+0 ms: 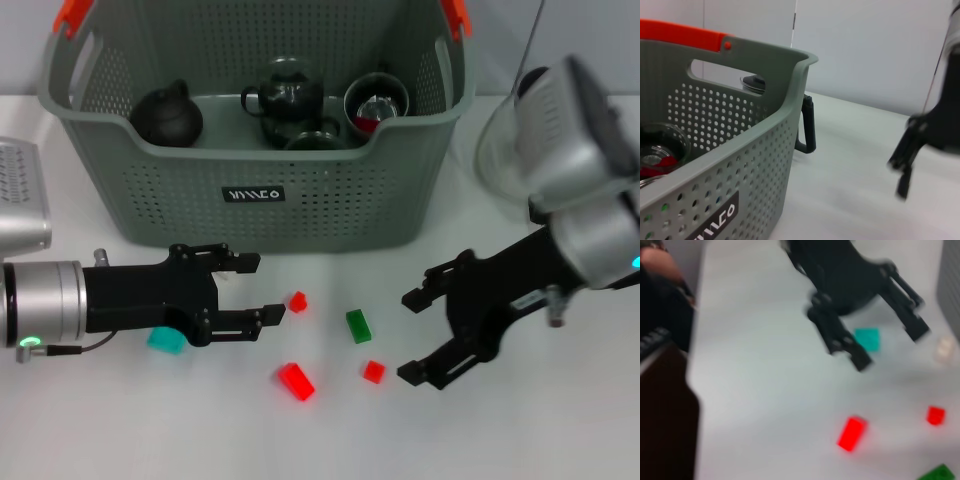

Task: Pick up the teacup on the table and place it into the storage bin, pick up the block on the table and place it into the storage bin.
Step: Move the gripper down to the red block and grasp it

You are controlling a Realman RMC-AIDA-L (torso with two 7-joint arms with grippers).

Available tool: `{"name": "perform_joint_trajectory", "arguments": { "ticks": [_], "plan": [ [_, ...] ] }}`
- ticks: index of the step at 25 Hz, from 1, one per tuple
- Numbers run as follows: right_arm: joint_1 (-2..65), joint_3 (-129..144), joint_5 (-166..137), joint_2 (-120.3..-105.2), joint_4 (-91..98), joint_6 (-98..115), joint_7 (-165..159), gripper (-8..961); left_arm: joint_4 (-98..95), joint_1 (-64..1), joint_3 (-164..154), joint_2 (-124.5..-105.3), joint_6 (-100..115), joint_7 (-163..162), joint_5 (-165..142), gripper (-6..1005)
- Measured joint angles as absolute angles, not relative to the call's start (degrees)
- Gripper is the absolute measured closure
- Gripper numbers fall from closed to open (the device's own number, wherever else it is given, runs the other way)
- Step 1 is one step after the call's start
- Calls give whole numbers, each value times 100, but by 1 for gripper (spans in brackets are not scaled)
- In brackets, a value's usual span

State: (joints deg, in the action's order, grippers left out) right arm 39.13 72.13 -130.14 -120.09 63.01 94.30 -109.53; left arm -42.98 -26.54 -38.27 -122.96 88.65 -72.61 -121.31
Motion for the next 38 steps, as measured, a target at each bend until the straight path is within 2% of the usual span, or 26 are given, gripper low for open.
{"name": "perform_joint_trajectory", "arguments": {
  "ticks": [7,21,27,38],
  "plan": [
    [4263,8162,-13065,-12054,5255,8144,-10990,51,-4291,-2659,-3829,-12312,8866,-7260,-12139,248],
    [4324,9255,-12968,-12090,4920,7109,-11346,169,-4274,-2645,-3823,-12333,8830,-7259,-12136,248],
    [4362,9435,-12816,-12093,4826,6872,-11404,409,-4232,-2645,-3823,-12327,8802,-7259,-12151,248],
    [4450,9668,-12734,-12095,4606,6599,-11526,465,-4200,-2645,-3823,-12313,8752,-7251,-12145,248]
  ]
}}
